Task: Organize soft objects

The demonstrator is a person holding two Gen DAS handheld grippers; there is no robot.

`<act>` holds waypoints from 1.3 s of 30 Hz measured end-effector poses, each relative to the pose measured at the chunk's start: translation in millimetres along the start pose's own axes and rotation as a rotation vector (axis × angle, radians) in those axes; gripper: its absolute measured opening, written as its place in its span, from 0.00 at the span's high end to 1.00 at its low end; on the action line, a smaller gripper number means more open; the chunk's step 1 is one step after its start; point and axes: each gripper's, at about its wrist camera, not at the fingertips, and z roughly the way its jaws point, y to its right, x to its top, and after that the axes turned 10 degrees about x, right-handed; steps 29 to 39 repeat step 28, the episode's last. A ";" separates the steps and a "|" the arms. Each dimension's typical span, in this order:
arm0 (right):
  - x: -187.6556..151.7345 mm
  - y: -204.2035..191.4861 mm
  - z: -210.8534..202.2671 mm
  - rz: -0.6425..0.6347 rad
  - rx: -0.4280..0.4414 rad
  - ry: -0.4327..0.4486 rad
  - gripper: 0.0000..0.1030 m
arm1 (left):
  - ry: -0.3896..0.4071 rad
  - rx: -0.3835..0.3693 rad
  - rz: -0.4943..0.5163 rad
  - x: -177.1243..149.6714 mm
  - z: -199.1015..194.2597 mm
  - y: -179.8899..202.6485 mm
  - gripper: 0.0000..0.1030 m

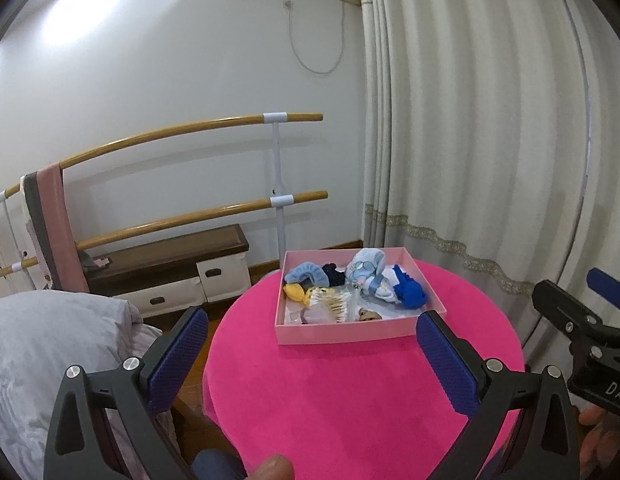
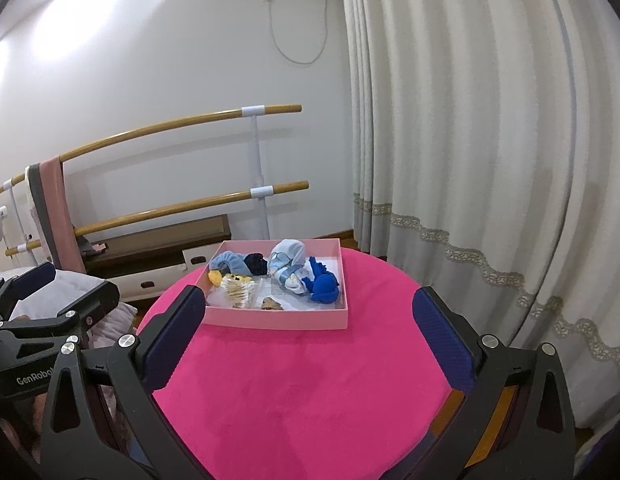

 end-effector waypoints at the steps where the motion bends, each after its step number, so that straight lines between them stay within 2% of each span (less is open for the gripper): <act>1: 0.2 -0.2 0.2 -0.001 0.000 0.000 0.00 | 0.000 0.005 0.005 -0.1 0.1 0.5 0.00; 8: -2.3 0.2 -0.5 -0.005 -0.007 0.001 0.00 | -0.012 -0.015 -0.006 1.8 4.9 0.0 0.00; 39: -3.9 -1.6 1.2 -0.023 -0.002 -0.009 0.00 | 0.002 -0.014 -0.037 -3.9 0.3 -5.6 0.00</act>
